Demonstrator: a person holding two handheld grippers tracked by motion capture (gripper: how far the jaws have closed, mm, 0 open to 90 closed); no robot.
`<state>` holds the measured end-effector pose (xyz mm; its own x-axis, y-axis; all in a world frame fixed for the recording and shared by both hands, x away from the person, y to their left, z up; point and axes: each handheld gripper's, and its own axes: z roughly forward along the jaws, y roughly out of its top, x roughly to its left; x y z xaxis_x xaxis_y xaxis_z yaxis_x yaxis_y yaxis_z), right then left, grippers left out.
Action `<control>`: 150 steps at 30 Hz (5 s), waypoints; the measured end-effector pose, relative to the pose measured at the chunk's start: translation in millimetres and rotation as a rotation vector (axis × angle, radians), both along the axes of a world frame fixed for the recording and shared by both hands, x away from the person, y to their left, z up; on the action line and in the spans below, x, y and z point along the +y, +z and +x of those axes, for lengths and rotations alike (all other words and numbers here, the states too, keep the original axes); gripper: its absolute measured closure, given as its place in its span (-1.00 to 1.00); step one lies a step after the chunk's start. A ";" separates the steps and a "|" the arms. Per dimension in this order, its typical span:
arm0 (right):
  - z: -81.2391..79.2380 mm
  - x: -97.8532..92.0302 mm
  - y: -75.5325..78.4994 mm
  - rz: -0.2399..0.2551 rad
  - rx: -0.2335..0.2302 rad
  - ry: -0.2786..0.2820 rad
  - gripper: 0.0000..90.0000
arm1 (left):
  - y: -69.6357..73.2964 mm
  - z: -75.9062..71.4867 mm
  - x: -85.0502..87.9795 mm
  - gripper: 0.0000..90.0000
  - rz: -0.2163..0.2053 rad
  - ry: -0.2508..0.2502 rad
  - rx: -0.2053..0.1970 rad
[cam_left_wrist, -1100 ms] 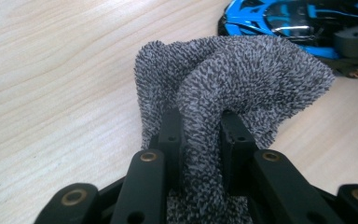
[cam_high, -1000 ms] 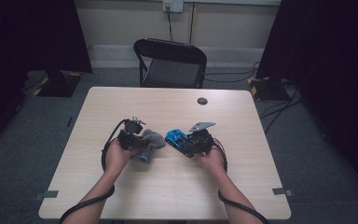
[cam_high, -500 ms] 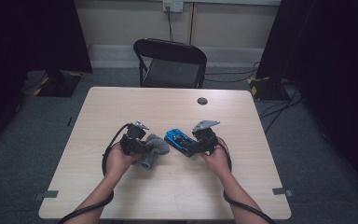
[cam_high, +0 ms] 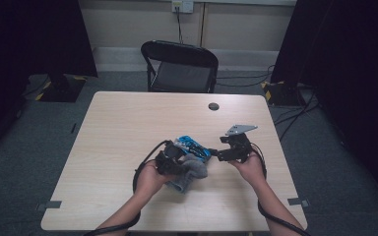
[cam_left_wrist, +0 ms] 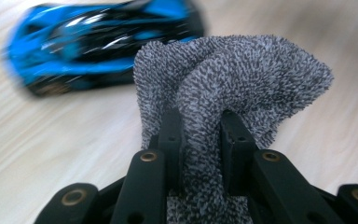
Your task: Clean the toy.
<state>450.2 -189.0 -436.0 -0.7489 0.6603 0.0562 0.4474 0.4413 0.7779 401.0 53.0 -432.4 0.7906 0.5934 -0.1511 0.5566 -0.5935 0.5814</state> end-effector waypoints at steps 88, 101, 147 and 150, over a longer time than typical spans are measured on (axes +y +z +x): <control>-61.1 -25.4 -41.5 -0.157 0.092 0.226 0.72 | -12.8 58.5 5.8 -0.28 -0.055 0.155 -0.151; -26.4 -60.3 -39.6 -0.099 0.128 -0.072 0.40 | -17.4 69.3 5.5 -0.28 -0.062 0.178 -0.153; -16.0 -35.9 -39.0 -0.220 0.118 -0.165 0.74 | -42.3 80.7 -7.7 -0.63 -0.070 0.187 -0.144; -15.1 -25.0 -38.6 -0.237 0.125 -0.136 0.75 | -42.4 80.8 -7.7 -0.63 -0.072 0.188 -0.143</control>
